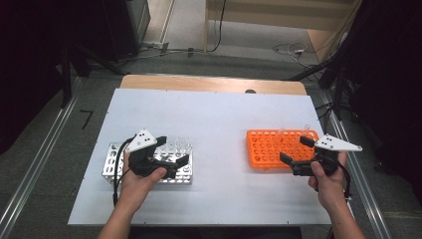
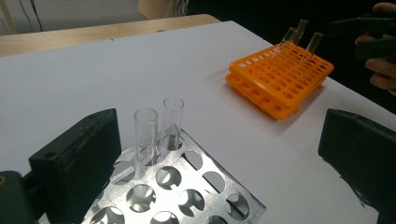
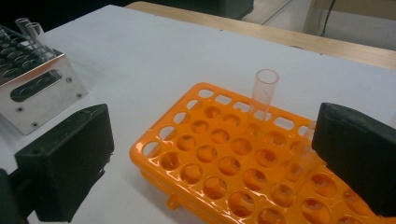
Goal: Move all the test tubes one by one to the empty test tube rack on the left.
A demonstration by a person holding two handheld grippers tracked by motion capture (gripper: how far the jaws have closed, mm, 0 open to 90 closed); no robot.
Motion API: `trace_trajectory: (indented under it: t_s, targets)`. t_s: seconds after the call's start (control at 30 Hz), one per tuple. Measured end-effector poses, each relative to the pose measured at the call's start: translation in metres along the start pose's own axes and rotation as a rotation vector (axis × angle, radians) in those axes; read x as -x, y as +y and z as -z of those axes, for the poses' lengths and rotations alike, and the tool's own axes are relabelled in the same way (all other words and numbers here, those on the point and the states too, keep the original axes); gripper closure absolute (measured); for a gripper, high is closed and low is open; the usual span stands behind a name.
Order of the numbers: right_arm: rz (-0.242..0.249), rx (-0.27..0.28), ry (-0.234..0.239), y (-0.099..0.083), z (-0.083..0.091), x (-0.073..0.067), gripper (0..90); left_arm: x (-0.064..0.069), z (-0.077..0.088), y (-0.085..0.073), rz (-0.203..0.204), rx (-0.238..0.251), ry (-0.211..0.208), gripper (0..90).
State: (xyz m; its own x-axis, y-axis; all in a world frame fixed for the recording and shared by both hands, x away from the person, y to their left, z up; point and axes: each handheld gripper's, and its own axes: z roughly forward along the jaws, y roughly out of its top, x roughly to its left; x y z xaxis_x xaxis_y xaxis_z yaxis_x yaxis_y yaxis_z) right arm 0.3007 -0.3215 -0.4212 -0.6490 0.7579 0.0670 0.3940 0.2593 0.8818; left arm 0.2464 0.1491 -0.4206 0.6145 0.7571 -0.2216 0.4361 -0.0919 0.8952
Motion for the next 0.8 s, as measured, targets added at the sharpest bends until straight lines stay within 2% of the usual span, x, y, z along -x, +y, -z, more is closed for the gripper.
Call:
trace_trajectory:
  t_s: [0.2,0.4,0.57,0.8]
  targets:
    - [-0.023,0.014,-0.026,0.001,0.006,0.011,0.0,-0.001,0.002,-0.001,0.006,0.002,0.005,0.0]
    - [-0.055,0.004,-0.045,-0.002,0.006,0.023,0.0,-0.002,0.003,-0.002,0.008,0.001,0.009,0.0]
    - [-0.094,-0.013,-0.049,-0.009,0.001,0.033,8.4,-0.001,0.001,-0.002,0.005,-0.005,0.007,0.0]
    - [-0.121,-0.054,-0.072,-0.020,-0.012,0.040,32.7,-0.001,0.000,-0.002,0.003,-0.011,0.002,0.0]
